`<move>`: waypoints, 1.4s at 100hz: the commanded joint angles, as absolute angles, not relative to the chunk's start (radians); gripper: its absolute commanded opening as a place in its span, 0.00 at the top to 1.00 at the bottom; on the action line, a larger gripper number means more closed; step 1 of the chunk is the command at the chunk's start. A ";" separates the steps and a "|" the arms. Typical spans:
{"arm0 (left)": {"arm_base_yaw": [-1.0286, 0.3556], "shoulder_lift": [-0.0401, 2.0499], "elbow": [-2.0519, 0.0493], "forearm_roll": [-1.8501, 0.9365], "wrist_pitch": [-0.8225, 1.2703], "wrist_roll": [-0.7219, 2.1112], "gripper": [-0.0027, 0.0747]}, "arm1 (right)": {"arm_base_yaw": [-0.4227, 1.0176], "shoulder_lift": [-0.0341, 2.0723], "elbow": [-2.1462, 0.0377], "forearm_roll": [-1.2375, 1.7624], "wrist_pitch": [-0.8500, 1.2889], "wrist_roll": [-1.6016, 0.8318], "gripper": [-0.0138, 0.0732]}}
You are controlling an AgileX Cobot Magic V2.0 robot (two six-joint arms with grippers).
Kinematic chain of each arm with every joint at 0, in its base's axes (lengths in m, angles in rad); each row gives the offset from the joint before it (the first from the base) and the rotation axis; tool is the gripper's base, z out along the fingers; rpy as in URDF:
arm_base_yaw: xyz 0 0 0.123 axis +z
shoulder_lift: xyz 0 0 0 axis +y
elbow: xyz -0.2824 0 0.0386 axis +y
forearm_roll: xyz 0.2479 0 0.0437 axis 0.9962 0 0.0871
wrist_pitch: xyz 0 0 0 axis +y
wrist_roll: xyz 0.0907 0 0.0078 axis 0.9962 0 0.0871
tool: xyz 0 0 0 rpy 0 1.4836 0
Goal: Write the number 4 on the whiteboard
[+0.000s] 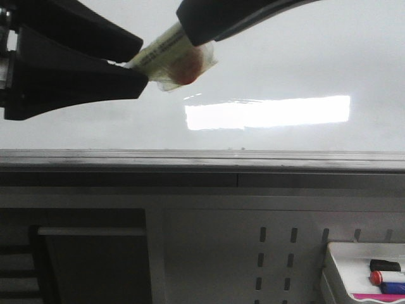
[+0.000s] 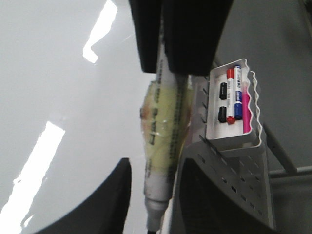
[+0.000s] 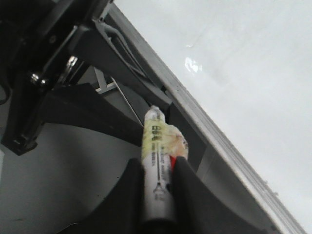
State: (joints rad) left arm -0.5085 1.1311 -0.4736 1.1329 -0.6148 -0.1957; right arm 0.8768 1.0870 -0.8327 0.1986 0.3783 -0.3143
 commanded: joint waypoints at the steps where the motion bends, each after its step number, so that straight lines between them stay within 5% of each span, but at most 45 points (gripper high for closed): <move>1: -0.494 1.092 -0.499 0.999 -0.638 -0.242 0.56 | 0.855 1.078 -0.872 0.191 0.305 -0.320 0.92; 33: -0.463 0.947 -0.499 0.640 -0.248 -0.259 0.56 | 0.699 1.246 -1.060 0.201 0.332 -0.315 0.92; 57: -0.463 0.919 -0.499 0.605 -0.253 -0.259 0.56 | 0.640 1.395 -1.240 0.160 0.332 -0.315 0.92; 85: -0.463 0.919 -0.499 0.605 -0.248 -0.259 0.56 | 0.635 1.466 -1.211 0.235 0.399 -0.315 0.92; 140: -0.463 0.919 -0.499 0.605 -0.248 -0.259 0.56 | 0.593 1.343 -1.185 0.196 0.488 -0.332 0.92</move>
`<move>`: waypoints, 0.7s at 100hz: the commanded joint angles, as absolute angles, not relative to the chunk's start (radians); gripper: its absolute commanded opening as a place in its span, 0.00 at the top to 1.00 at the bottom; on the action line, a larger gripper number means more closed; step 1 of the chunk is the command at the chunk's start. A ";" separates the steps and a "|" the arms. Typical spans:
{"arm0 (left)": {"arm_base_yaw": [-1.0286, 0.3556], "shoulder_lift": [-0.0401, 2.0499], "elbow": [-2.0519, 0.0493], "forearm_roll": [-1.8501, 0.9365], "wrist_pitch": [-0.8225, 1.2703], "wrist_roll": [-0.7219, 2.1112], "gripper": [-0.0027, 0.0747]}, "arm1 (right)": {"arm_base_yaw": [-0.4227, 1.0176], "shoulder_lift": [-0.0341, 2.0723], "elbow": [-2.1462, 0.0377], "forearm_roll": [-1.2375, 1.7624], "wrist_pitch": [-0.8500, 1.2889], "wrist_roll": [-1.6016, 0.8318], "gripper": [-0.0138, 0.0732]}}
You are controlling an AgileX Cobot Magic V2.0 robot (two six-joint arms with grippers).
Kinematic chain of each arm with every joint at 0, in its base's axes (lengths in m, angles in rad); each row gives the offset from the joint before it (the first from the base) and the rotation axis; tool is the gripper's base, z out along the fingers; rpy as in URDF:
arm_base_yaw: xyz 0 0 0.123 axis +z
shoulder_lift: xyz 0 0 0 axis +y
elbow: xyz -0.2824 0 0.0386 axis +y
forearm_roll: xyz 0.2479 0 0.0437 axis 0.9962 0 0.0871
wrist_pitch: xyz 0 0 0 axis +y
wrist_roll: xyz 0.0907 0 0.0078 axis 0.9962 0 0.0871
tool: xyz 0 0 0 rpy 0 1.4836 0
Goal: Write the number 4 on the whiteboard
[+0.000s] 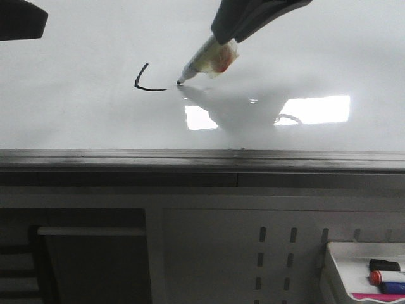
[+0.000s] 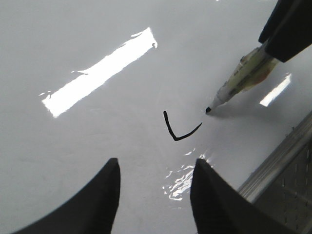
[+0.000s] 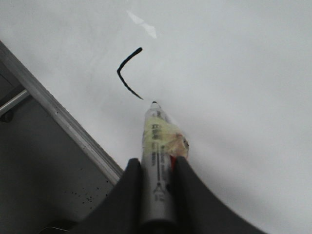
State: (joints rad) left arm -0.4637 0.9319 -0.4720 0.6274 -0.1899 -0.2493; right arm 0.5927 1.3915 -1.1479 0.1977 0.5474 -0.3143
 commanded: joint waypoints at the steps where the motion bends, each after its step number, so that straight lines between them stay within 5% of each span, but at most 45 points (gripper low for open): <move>1: -0.463 0.919 -0.499 0.605 -0.248 -0.259 0.56 | 0.596 1.341 -1.190 0.196 0.487 -0.332 0.92; 70: -0.463 0.919 -0.499 0.605 -0.247 -0.259 0.56 | 0.614 1.381 -1.240 0.198 0.401 -0.332 0.92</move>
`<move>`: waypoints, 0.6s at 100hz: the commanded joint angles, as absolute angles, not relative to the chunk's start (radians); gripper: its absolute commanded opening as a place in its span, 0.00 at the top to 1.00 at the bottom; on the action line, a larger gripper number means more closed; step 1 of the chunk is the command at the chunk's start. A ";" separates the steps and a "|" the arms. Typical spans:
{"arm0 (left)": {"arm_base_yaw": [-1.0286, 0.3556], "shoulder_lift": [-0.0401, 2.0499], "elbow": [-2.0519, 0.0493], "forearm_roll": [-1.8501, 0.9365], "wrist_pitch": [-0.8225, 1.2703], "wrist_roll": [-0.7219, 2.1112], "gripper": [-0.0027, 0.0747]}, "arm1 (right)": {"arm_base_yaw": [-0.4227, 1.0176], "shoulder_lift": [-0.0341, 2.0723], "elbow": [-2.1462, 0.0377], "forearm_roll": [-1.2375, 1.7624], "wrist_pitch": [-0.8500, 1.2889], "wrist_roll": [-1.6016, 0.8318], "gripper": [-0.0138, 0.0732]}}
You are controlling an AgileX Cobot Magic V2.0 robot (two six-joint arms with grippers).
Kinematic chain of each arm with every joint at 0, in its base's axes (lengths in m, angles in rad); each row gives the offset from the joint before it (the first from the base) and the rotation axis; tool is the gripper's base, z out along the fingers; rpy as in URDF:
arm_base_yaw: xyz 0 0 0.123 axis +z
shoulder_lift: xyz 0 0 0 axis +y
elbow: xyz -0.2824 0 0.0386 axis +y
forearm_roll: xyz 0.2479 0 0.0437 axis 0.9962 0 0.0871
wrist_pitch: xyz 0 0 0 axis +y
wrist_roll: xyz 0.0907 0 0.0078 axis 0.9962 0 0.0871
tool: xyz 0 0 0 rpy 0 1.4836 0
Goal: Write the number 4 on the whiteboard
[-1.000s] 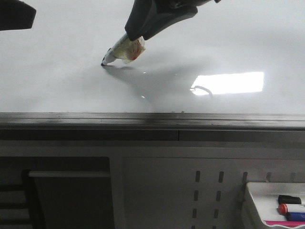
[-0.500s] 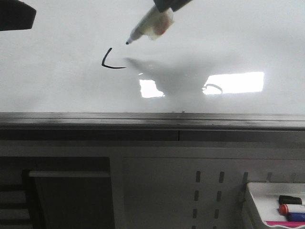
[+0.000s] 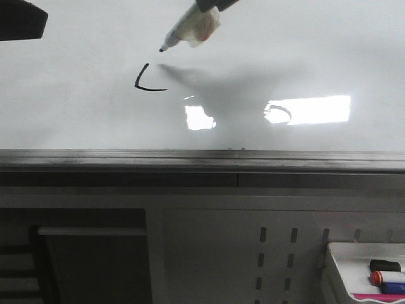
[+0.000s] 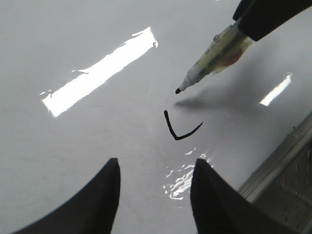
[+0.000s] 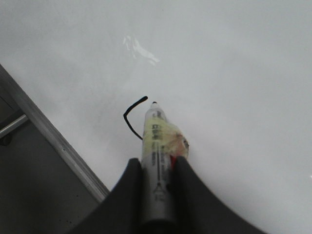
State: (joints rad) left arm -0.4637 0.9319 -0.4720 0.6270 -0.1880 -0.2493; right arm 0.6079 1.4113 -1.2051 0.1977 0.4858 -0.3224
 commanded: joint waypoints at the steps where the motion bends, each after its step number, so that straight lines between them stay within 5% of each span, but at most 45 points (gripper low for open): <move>1: -0.463 0.919 -0.499 0.605 -0.247 -0.259 0.56 | 0.614 1.381 -1.240 0.198 0.399 -0.332 0.92; 60: -0.463 0.919 -0.499 0.605 -0.242 -0.259 0.56 | 0.617 1.439 -1.235 0.223 0.513 -0.332 0.92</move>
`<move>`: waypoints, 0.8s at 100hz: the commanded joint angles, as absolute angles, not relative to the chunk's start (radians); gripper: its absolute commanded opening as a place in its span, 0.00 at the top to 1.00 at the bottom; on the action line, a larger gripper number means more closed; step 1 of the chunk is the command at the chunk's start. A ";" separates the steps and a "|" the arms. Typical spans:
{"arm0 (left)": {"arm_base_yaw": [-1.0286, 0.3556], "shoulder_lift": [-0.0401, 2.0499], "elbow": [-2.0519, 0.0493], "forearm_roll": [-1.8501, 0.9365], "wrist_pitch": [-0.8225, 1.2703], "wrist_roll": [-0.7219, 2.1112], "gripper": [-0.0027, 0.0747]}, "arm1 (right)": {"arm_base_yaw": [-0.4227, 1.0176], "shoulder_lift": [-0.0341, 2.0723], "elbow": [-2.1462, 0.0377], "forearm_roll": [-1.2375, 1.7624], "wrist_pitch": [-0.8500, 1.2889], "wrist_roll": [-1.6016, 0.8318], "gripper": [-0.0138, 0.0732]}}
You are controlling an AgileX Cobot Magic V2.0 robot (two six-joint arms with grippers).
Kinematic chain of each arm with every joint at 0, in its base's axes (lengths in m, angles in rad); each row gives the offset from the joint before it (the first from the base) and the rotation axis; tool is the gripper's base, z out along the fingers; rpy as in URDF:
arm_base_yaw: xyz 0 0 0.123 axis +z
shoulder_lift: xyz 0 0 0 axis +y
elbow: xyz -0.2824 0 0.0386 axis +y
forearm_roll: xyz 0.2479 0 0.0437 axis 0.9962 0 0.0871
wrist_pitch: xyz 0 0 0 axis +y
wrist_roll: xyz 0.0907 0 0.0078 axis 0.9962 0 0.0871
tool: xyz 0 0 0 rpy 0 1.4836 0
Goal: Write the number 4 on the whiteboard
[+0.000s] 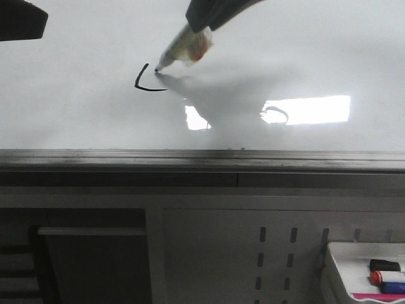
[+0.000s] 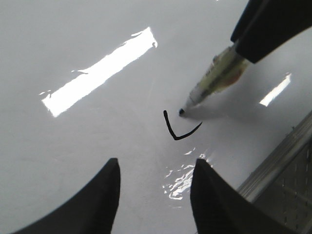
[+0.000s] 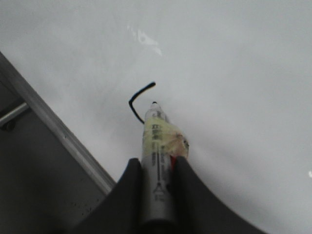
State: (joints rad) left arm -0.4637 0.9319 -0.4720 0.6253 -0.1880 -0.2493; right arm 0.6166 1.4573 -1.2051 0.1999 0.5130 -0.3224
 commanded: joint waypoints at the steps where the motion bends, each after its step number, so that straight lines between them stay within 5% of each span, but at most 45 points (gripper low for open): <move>1: -0.463 0.919 -0.499 0.605 -0.240 -0.259 0.56 | 0.617 1.442 -1.235 0.224 0.519 -0.332 0.92; 38: -0.466 0.919 -0.499 0.623 -0.240 -0.259 0.56 | 0.679 1.420 -1.223 0.245 0.572 -0.334 0.92; 80: -0.699 1.072 -0.497 0.791 -0.232 -0.259 0.56 | 0.821 1.391 -1.225 0.236 0.685 -0.423 0.92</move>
State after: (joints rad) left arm -0.6849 1.0473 -0.4720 0.7989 -0.1863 -0.2493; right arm 0.8067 1.4291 -1.1931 0.2330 0.7118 -0.4074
